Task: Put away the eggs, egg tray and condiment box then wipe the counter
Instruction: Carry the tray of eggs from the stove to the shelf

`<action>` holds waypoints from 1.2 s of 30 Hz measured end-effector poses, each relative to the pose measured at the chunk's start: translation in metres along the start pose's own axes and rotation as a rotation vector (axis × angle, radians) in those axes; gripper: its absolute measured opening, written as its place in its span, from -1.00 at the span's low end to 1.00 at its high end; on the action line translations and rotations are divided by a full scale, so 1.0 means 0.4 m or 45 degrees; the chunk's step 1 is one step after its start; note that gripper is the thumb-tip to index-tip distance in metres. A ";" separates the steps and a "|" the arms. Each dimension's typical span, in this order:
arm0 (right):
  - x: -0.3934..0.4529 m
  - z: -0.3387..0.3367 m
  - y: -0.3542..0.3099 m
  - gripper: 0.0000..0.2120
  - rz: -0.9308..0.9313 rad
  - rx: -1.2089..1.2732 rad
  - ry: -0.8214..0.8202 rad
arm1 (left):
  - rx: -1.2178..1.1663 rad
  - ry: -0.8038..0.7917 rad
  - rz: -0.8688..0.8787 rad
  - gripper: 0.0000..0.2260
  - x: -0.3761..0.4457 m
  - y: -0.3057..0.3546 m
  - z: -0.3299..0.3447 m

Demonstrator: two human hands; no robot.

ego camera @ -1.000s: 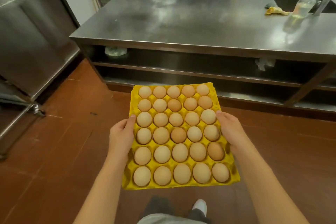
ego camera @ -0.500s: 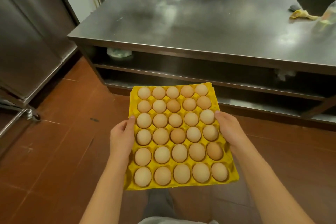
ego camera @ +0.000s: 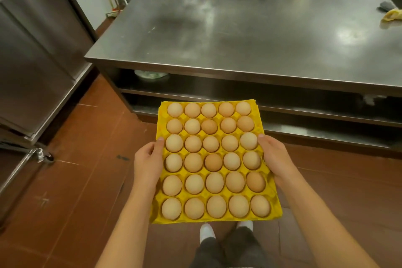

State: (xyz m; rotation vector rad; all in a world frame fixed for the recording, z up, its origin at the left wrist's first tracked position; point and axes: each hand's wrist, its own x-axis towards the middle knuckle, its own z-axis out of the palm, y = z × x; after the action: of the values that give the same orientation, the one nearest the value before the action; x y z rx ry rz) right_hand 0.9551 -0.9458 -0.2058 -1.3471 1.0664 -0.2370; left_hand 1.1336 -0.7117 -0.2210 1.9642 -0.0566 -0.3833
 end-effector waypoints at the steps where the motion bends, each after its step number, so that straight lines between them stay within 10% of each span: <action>1: 0.023 0.010 -0.006 -0.69 0.004 -0.007 -0.006 | 0.004 -0.003 -0.014 -0.49 0.024 -0.001 0.002; 19: 0.373 0.123 -0.115 -0.73 0.021 -0.004 -0.200 | 0.070 0.180 -0.076 -0.49 0.270 0.056 0.077; 36: 0.456 0.381 -0.173 -0.73 0.076 0.054 -0.008 | 0.007 -0.107 -0.062 -0.59 0.619 0.054 -0.060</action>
State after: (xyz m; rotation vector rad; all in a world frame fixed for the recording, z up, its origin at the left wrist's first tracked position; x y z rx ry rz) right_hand 1.1940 -0.9889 -0.2557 -1.2753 1.0892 -0.2102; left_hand 1.3779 -0.7523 -0.2522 1.9571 -0.0638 -0.4983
